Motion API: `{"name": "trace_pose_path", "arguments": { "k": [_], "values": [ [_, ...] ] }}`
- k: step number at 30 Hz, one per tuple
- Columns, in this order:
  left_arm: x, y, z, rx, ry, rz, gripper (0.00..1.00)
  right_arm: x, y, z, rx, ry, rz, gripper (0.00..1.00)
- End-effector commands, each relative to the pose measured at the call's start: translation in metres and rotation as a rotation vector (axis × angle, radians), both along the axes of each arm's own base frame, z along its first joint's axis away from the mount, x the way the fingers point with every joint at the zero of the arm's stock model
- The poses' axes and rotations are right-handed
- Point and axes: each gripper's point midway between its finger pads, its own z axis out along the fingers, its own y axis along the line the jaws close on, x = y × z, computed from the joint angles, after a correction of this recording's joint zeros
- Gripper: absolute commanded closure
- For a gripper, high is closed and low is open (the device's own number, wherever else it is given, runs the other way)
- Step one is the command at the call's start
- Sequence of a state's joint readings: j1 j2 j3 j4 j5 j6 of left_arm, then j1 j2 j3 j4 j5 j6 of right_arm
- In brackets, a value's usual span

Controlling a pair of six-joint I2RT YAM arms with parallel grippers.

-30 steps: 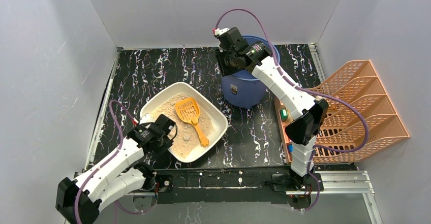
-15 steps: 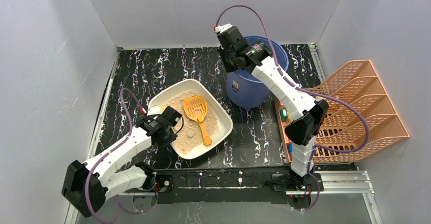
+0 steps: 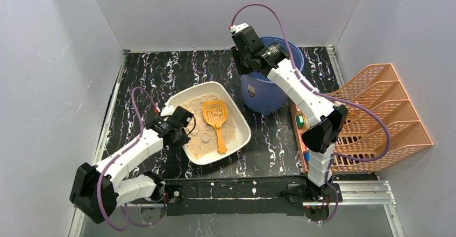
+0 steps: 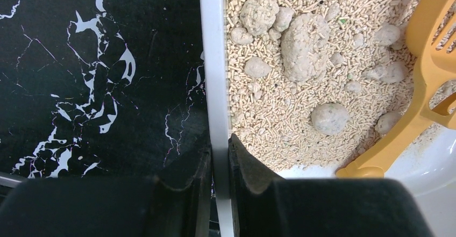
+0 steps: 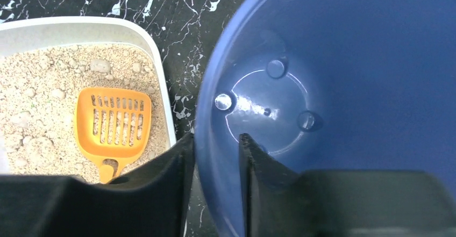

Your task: Clean the litter box

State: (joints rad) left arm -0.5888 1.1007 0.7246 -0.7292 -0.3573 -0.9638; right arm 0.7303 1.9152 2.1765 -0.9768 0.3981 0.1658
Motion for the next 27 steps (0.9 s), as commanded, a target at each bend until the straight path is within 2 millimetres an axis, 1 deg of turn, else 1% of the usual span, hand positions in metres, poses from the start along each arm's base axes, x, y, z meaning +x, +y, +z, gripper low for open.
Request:
{"name": "trace_pose_path", "arguments": {
  "k": [1,2,5,8,11,14,16,17,20,22,23,24,27],
  "values": [
    [0.007,-0.001,0.015,-0.018,-0.057,-0.017,1.00,-0.004,0.002,0.016,0.068,-0.019,-0.006,0.50],
    [0.006,-0.002,0.015,-0.025,-0.056,-0.013,1.00,-0.007,0.002,0.019,0.079,-0.016,-0.003,0.49],
    [0.002,-0.001,0.014,-0.038,-0.051,0.001,1.00,-0.016,0.003,0.030,0.110,-0.021,-0.002,0.41],
    [-0.001,0.000,0.013,-0.046,-0.056,0.012,1.00,-0.029,0.002,0.048,0.147,-0.037,0.003,0.38],
    [-0.006,0.003,0.012,-0.047,-0.050,0.023,1.00,-0.047,0.002,0.062,0.195,-0.032,0.018,0.37],
    [-0.013,0.006,0.012,-0.054,-0.038,0.034,1.00,-0.073,0.009,0.071,0.257,-0.002,0.065,0.36],
    [-0.017,0.006,0.011,-0.075,-0.040,0.048,1.00,-0.091,0.015,0.069,0.282,0.023,0.103,0.32],
    [-0.019,0.005,0.011,-0.090,-0.042,0.055,1.00,-0.102,0.019,0.062,0.274,0.043,0.125,0.32],
    [-0.024,0.004,0.010,-0.126,-0.041,0.077,1.00,-0.130,0.028,0.053,0.279,0.077,0.157,0.32],
    [-0.029,0.004,0.009,-0.144,-0.035,0.094,1.00,-0.152,0.036,0.052,0.329,0.097,0.189,0.32],
    [-0.030,0.004,0.009,-0.148,-0.035,0.102,1.00,-0.163,0.043,0.048,0.348,0.112,0.203,0.32],
    [-0.032,0.005,0.008,-0.151,-0.035,0.107,1.00,-0.173,0.049,0.043,0.361,0.128,0.212,0.32],
    [-0.034,0.008,0.008,-0.145,-0.036,0.118,1.00,-0.199,0.064,0.013,0.344,0.192,0.218,0.33]
  ]
}}
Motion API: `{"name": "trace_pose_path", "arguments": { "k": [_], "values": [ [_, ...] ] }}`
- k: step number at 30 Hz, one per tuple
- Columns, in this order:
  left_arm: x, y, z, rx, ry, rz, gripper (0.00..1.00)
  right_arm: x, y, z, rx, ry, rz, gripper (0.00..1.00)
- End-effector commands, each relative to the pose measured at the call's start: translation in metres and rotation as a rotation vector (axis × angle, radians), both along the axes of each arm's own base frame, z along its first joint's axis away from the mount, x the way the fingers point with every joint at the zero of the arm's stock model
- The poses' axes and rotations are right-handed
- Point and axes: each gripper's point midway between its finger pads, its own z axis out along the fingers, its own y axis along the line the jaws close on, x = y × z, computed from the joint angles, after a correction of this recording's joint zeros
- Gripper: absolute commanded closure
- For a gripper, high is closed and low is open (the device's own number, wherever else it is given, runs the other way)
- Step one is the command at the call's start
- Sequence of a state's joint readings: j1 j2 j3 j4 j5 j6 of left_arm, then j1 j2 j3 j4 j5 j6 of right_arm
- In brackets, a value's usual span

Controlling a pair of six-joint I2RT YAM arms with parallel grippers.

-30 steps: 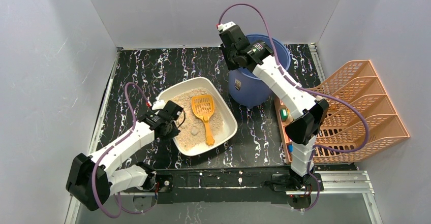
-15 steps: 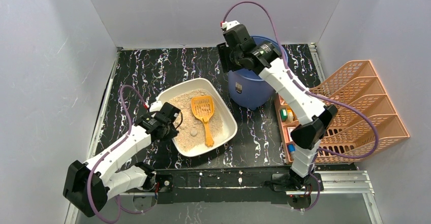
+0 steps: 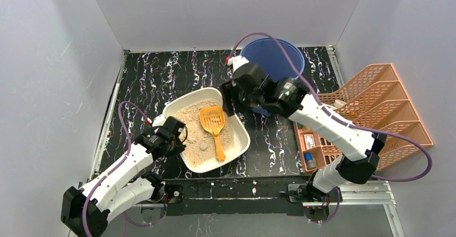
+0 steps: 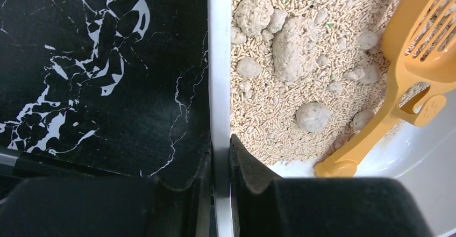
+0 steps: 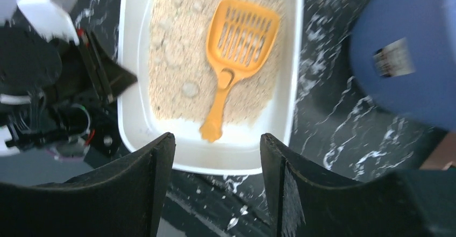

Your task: Clean the litter box

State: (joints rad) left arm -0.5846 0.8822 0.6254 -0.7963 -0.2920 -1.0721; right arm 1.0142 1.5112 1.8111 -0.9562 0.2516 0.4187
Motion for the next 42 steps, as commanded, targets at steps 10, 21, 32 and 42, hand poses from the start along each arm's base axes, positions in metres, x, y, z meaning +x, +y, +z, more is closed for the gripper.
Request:
{"name": "trace_pose_path", "arguments": {
  "k": [10,21,32,42],
  "values": [
    [-0.006,0.005,0.012,-0.015,-0.009,0.036,0.94,-0.047,0.033,-0.103,0.002,0.174,-0.080,0.24],
    [-0.001,0.013,0.063,0.009,-0.079,0.022,0.33,-0.047,0.065,-0.163,-0.014,0.292,-0.124,0.18],
    [0.011,0.039,0.139,0.126,-0.237,-0.016,0.15,-0.036,0.072,-0.214,-0.084,0.322,-0.234,0.29],
    [0.021,0.042,0.182,0.163,-0.363,-0.106,0.02,-0.030,0.076,-0.254,-0.154,0.318,-0.233,0.41]
  ]
}}
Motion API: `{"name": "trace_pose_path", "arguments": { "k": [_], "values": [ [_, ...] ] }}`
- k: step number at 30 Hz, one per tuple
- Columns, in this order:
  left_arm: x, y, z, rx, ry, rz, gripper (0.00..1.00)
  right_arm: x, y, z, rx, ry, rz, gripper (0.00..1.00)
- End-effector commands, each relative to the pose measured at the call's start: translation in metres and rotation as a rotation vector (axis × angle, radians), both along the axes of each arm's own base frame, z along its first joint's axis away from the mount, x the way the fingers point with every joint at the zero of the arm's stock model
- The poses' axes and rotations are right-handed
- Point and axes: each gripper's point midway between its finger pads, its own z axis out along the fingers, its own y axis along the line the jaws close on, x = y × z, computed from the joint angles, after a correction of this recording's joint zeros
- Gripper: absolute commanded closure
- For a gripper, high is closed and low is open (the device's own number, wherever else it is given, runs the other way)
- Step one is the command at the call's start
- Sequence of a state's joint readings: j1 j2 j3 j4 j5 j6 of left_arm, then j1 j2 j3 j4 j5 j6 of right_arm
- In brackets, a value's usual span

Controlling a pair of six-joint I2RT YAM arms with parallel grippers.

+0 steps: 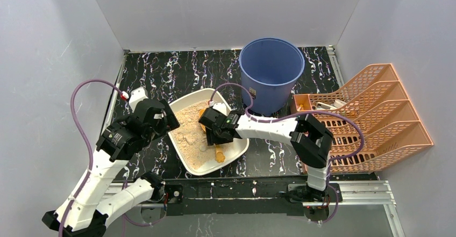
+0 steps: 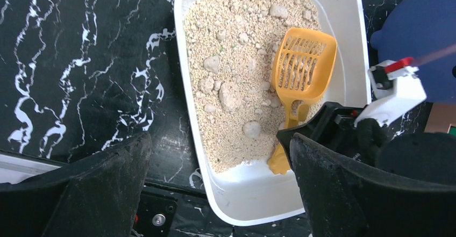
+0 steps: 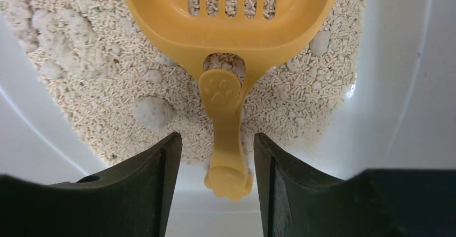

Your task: Clean the litter box

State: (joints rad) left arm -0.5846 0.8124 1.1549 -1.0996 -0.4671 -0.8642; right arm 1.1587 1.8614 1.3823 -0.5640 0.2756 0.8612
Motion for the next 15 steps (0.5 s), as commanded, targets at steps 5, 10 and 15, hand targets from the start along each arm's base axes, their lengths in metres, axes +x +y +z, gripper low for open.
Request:
{"name": "trace_pose_path", "arguments": {
  "k": [5,10,15],
  "values": [
    [0.000,0.021,0.025,0.109,-0.066,-0.009,0.02,0.014,0.004,-0.019,-0.034,-0.053,-0.022,0.46],
    [0.000,0.021,0.024,0.106,-0.067,-0.014,0.02,0.018,0.004,-0.026,-0.057,-0.062,-0.024,0.52],
    [0.002,0.019,0.023,0.100,-0.070,-0.014,0.02,0.020,0.003,-0.026,-0.065,-0.073,-0.026,0.59]
  ]
}}
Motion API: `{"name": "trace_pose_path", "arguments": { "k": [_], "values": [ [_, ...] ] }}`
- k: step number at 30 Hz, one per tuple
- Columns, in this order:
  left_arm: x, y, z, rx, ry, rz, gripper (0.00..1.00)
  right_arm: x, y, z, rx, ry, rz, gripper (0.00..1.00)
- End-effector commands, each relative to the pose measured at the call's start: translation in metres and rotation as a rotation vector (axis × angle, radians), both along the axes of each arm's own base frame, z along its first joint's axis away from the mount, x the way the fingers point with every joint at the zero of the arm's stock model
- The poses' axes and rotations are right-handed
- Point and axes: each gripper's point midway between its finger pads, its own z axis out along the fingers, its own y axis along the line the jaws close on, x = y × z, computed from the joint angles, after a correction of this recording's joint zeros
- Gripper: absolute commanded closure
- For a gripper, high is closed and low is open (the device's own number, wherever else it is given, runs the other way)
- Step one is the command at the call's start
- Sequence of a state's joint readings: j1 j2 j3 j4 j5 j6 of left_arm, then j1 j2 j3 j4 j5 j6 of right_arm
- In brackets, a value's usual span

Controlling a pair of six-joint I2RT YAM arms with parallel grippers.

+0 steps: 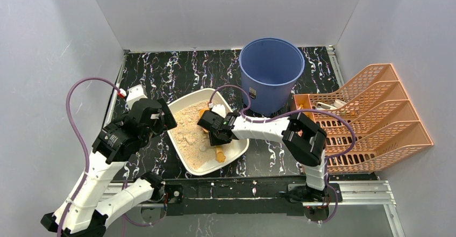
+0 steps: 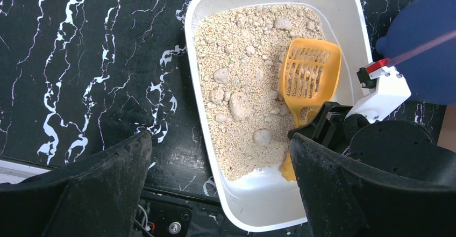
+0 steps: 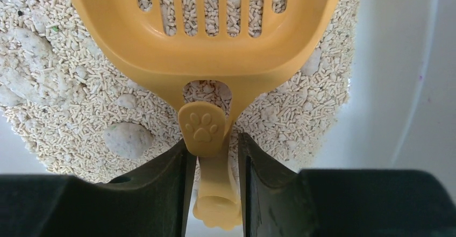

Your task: Clean the litter box

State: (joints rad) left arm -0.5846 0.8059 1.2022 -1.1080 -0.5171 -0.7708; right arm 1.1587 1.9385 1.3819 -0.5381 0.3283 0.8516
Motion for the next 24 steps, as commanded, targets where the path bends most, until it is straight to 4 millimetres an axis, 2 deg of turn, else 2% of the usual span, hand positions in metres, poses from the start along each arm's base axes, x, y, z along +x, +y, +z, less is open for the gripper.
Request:
{"name": "trace_pose_path", "arguments": {
  "k": [1,5,9,16,24],
  "values": [
    [0.000,0.007,0.005,0.024,-0.018,0.015,0.02,0.011,0.005,0.004,0.001,-0.048,-0.011,0.61],
    [0.000,0.006,0.003,0.024,-0.014,0.015,0.02,0.011,0.002,0.007,0.002,-0.055,-0.015,0.76],
    [0.001,0.008,0.004,0.033,-0.018,0.019,0.02,0.010,0.000,0.013,0.009,-0.060,-0.012,0.99],
    [0.006,0.019,0.018,0.108,-0.044,0.030,0.02,0.007,0.002,0.043,0.073,-0.096,0.034,0.99],
    [0.014,0.021,0.042,0.144,-0.089,0.018,0.02,0.001,0.004,0.079,0.133,-0.135,0.137,0.99]
  ]
}}
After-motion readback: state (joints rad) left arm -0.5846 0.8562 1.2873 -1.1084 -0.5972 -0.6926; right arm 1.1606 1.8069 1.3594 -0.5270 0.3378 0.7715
